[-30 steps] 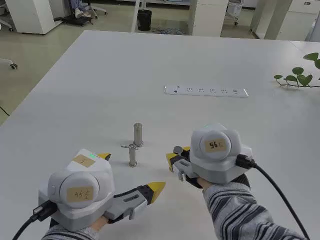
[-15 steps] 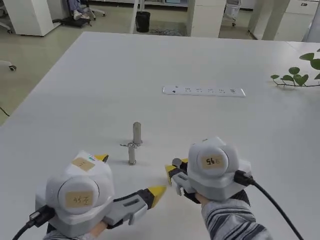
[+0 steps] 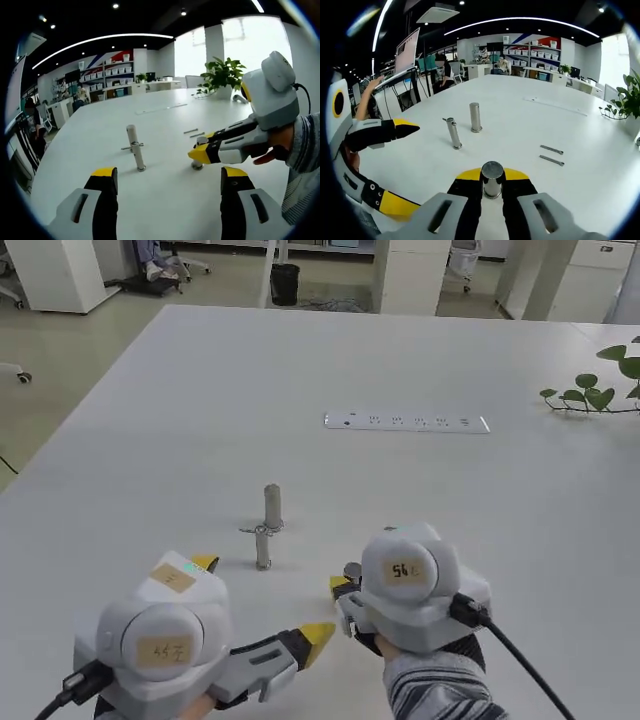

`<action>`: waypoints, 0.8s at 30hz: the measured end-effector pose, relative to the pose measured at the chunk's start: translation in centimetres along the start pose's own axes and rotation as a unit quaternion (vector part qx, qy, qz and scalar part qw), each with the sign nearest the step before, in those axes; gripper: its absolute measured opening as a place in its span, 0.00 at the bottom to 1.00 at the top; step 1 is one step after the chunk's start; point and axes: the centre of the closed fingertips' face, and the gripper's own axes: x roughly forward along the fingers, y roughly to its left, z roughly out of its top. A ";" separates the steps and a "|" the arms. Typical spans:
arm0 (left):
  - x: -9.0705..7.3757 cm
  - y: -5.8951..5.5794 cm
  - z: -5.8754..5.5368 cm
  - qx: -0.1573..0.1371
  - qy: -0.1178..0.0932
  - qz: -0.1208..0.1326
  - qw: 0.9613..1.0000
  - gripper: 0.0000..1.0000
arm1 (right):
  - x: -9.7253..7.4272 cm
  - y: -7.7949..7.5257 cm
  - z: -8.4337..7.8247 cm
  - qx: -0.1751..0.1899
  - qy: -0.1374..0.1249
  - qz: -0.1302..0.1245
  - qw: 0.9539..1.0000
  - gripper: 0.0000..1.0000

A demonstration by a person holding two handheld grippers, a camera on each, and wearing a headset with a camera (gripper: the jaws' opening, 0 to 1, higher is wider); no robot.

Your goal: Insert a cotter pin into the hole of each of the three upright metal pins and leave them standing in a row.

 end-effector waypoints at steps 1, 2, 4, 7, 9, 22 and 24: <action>0.0 0.0 -0.1 -0.001 0.000 0.000 1.000 0.84 | -0.1 -0.1 0.0 0.003 0.000 -0.002 1.000 0.09; -0.1 -0.1 -0.1 -0.001 0.000 0.000 1.000 0.84 | -0.1 -0.1 -0.1 0.005 0.000 -0.003 1.000 0.09; -0.1 -0.1 -0.1 0.000 0.001 0.000 1.000 0.84 | -0.1 -0.1 -0.2 0.010 0.002 -0.004 1.000 0.10; -0.1 0.0 -0.2 -0.001 0.002 0.001 1.000 0.85 | 0.0 0.0 -0.9 0.000 0.014 0.003 1.000 0.10; -0.2 0.0 -0.3 0.002 0.004 0.001 1.000 0.86 | -0.1 0.0 -1.2 0.003 0.013 0.013 1.000 0.14; 0.0 -0.3 -0.5 -0.007 0.005 -0.007 1.000 0.97 | -2.2 -2.0 -0.9 -0.058 0.016 0.088 0.994 0.27; 0.0 -0.3 -0.5 -0.010 0.005 -0.008 1.000 0.98 | -2.4 -2.4 -0.8 -0.069 0.020 0.100 0.992 0.28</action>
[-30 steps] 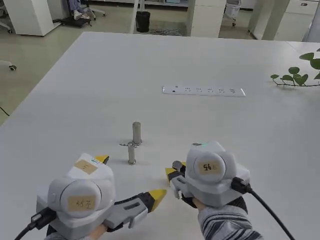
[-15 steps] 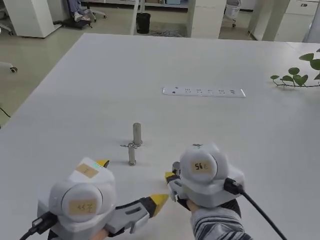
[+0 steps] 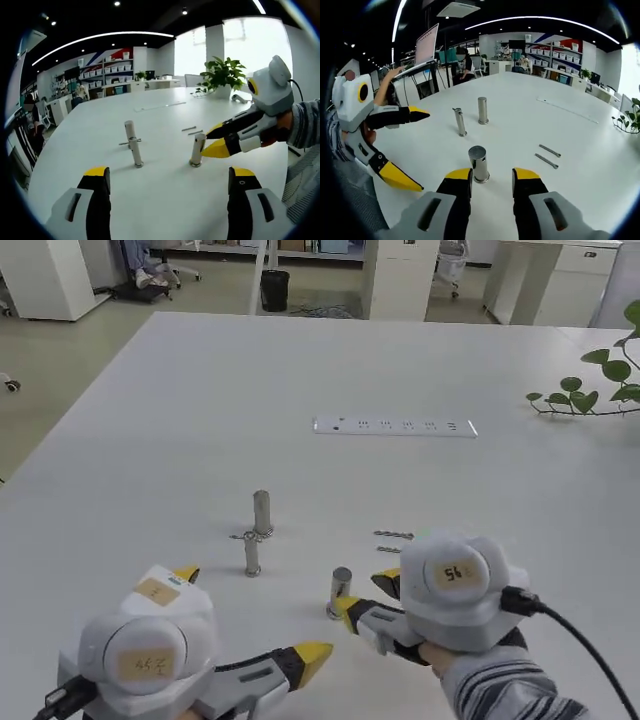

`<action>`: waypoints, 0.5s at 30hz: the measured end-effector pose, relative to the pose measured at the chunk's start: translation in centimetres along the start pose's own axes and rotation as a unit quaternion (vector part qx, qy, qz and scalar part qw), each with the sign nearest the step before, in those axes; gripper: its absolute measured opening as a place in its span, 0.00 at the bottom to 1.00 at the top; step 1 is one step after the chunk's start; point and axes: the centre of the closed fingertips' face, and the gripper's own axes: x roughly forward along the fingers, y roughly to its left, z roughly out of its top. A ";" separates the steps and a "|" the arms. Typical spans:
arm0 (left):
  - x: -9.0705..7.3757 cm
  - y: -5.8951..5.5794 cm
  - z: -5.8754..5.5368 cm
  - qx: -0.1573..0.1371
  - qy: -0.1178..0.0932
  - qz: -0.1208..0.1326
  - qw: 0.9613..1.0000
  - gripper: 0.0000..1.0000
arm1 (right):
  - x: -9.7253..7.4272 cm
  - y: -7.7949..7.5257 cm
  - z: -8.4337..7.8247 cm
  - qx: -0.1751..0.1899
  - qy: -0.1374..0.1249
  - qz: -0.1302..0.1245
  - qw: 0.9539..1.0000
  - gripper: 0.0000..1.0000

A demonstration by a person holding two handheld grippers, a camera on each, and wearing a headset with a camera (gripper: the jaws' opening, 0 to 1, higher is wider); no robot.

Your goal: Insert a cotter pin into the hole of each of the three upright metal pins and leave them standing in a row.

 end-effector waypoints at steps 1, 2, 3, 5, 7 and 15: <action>0.0 0.0 0.0 -0.001 0.000 -0.001 1.000 0.99 | -0.3 -0.5 0.1 -0.004 0.002 0.000 1.000 0.29; 0.0 0.0 0.0 0.000 -0.001 -0.002 1.000 0.99 | -0.4 -0.7 0.1 -0.015 0.007 0.006 1.000 0.28; 0.0 0.0 0.1 0.000 0.000 -0.001 1.000 0.99 | -0.6 -0.9 0.0 -0.022 0.013 0.014 1.000 0.28; -0.1 0.0 0.1 -0.001 -0.001 -0.002 1.000 0.99 | -0.8 -1.3 -0.1 -0.021 0.023 0.034 0.999 0.28; -0.1 0.0 0.1 -0.001 -0.001 -0.003 1.000 0.99 | -0.8 -2.1 -0.3 -0.037 0.033 0.034 0.998 0.29; -0.2 0.0 0.1 0.003 0.003 -0.004 1.000 0.99 | -0.4 -4.7 -0.1 -0.090 0.075 0.065 0.991 0.28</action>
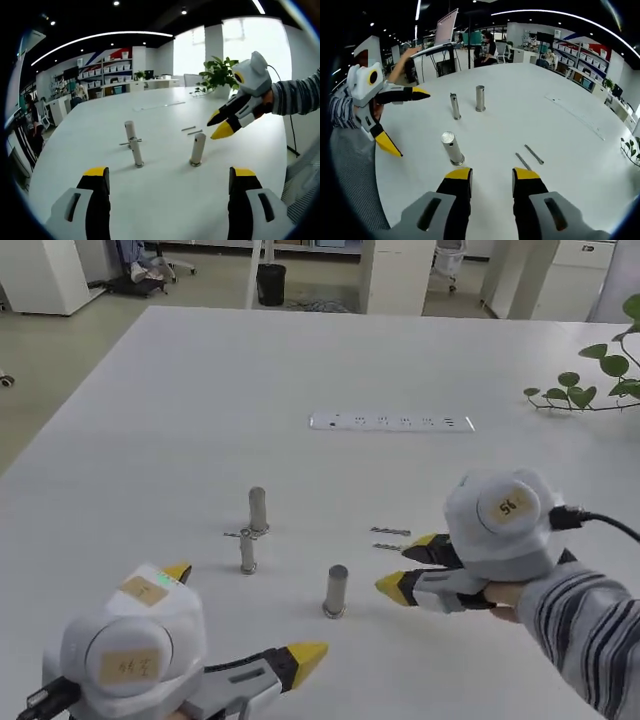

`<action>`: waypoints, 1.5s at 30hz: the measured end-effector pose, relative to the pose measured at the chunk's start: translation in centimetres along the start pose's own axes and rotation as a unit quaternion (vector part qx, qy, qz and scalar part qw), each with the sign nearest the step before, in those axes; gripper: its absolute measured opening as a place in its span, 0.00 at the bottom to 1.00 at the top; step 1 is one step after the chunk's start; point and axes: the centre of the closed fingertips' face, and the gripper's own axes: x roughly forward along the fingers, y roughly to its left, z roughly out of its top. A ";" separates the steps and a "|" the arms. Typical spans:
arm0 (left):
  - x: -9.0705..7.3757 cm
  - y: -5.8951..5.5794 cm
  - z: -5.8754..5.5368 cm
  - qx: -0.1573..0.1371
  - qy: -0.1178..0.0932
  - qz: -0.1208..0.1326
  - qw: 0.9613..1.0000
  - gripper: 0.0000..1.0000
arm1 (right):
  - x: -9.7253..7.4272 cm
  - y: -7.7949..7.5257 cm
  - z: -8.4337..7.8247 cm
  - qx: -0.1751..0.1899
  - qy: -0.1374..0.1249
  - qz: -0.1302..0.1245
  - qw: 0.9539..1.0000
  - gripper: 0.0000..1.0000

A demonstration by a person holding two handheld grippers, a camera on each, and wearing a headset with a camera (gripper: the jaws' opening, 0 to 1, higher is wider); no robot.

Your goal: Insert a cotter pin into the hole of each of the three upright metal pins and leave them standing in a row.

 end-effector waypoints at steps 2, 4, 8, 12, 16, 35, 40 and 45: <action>-0.1 0.1 0.2 0.001 -0.002 0.002 1.000 0.99 | 0.1 -0.6 -0.1 -0.009 0.007 0.006 1.000 0.26; -0.1 0.3 0.3 0.003 -0.004 0.003 1.000 0.99 | 0.3 -1.4 -0.3 -0.008 0.017 0.010 1.000 0.25; -0.2 0.4 0.4 -0.001 -0.006 0.005 1.000 0.97 | 0.9 -2.9 -0.7 -0.008 0.031 0.009 0.999 0.23; 0.0 0.7 0.1 0.001 -0.001 0.006 1.000 0.97 | 1.5 -4.0 -1.2 -0.005 0.045 0.009 0.999 0.21; 0.1 0.8 -0.1 0.001 0.001 0.005 1.000 0.96 | 2.0 -4.4 -1.6 -0.006 0.057 0.017 0.998 0.20; 0.1 1.1 -0.6 -0.001 0.009 0.003 1.000 0.93 | 3.3 -4.6 -2.1 -0.038 0.112 0.049 0.992 0.06; 0.2 0.8 -0.6 0.001 0.010 -0.003 1.000 0.93 | 3.4 -4.2 -2.2 -0.062 0.124 0.053 0.989 0.00; 0.1 0.2 -0.4 0.009 0.009 -0.015 1.000 0.91 | 3.4 -4.0 -2.2 -0.085 0.128 0.055 0.987 0.00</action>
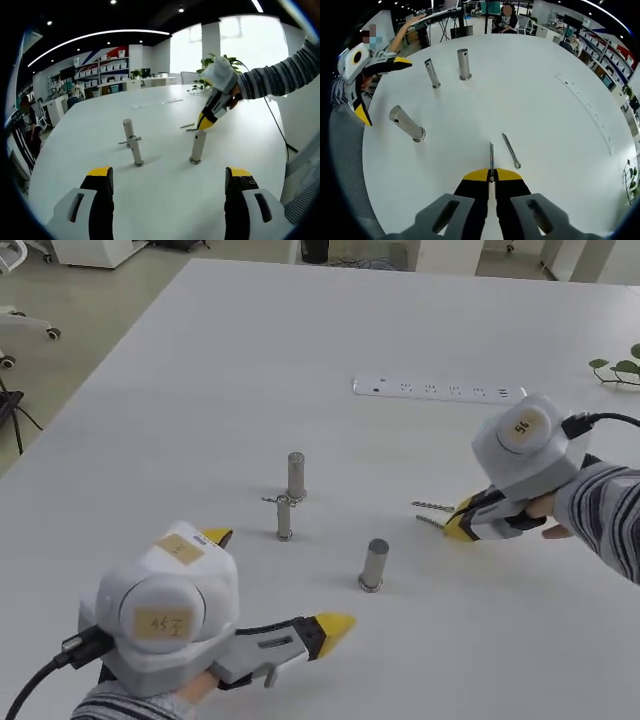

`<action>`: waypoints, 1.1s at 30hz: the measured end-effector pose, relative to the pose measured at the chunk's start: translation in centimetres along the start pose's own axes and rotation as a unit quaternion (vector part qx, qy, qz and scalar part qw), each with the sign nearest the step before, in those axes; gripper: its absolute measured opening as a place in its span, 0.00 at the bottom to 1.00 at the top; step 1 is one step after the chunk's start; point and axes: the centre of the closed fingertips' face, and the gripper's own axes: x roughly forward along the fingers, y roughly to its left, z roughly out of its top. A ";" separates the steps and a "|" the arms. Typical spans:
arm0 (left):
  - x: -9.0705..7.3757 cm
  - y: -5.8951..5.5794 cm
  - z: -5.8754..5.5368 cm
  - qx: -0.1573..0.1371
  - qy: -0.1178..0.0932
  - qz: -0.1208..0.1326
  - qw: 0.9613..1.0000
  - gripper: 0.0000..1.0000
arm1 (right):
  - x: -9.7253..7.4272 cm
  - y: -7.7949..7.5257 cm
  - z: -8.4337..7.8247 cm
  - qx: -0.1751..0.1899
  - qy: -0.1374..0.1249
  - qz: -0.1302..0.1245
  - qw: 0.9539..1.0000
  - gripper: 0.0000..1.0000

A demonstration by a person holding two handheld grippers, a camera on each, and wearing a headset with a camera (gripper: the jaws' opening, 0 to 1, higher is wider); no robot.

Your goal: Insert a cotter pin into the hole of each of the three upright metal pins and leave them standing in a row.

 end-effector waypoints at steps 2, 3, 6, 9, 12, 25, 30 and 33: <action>0.0 -0.1 0.0 0.005 0.001 -0.001 1.000 0.91 | 0.0 0.0 0.0 -0.009 -0.001 -0.002 1.000 0.00; 0.0 -0.1 0.0 0.006 0.002 -0.001 1.000 0.91 | 0.0 0.0 0.0 -0.011 -0.002 -0.002 1.000 0.00; -0.1 -0.2 -0.1 0.004 0.005 -0.004 1.000 0.88 | 0.0 0.1 0.1 -0.007 -0.011 0.003 1.000 0.00; -0.1 -0.3 -0.2 0.005 0.008 -0.006 1.000 0.86 | -0.1 0.1 0.1 -0.012 -0.017 0.002 1.000 0.00; -0.2 -0.4 -0.3 0.004 0.011 -0.009 1.000 0.83 | -0.4 0.3 0.2 -0.022 -0.027 0.003 0.999 0.00; 0.0 -1.7 1.0 -0.003 -0.004 -0.039 0.999 0.71 | -3.1 1.8 1.4 -0.073 -0.066 -0.007 0.995 0.00; -0.1 -2.5 1.8 -0.004 -0.006 -0.059 0.998 0.60 | -4.3 3.4 2.2 -0.103 -0.082 -0.007 0.991 0.00; -0.2 -2.9 2.2 -0.006 -0.006 -0.068 0.998 0.54 | -4.8 4.1 2.5 -0.110 -0.087 -0.006 0.990 0.00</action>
